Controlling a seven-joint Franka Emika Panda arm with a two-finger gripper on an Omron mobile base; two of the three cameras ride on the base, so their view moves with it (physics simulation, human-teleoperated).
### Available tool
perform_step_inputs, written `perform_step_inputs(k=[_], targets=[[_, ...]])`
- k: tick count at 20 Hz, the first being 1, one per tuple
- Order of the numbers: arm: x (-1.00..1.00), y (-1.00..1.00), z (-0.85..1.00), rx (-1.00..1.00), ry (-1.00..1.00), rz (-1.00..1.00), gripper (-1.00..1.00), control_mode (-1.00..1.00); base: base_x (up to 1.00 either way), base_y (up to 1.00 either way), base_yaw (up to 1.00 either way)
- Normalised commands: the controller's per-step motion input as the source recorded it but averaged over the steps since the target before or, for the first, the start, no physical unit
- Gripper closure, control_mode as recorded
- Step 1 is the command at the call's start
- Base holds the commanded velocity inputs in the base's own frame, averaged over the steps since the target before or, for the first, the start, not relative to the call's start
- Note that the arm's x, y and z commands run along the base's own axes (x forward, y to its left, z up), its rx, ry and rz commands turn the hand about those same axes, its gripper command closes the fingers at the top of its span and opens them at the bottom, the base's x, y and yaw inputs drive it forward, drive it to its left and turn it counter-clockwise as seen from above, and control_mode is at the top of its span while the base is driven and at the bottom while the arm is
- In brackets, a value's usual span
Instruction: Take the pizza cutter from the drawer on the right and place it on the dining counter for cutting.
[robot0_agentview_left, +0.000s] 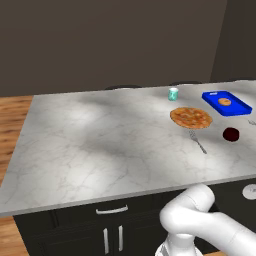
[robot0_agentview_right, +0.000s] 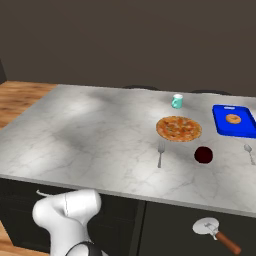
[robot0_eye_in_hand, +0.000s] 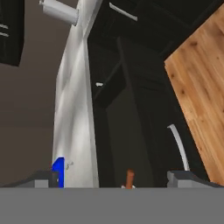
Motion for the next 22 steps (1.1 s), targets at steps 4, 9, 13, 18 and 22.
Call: perform_step_inputs(k=[4, 9, 13, 18, 22], targets=[[0.41, 0.56, 0.97, 0.00, 0.00, 0.12, -1.00, -1.00, 0.00, 0.00, 0.00], [0.75, 0.54, 0.78, 0.03, 0.00, 0.19, -1.00, -1.00, 0.00, 0.00, 0.00], [1.00, 0.46, 0.61, 0.08, 0.04, 0.24, -1.00, -1.00, 0.00, 0.00, 0.00], [1.00, 0.53, 0.44, 0.07, 0.09, 0.27, -1.00, -1.00, 0.00, 0.00, 0.00], [1.00, 0.47, 0.32, 0.08, 0.11, 0.29, -1.00, -1.00, 0.00, 0.00, 0.00]])
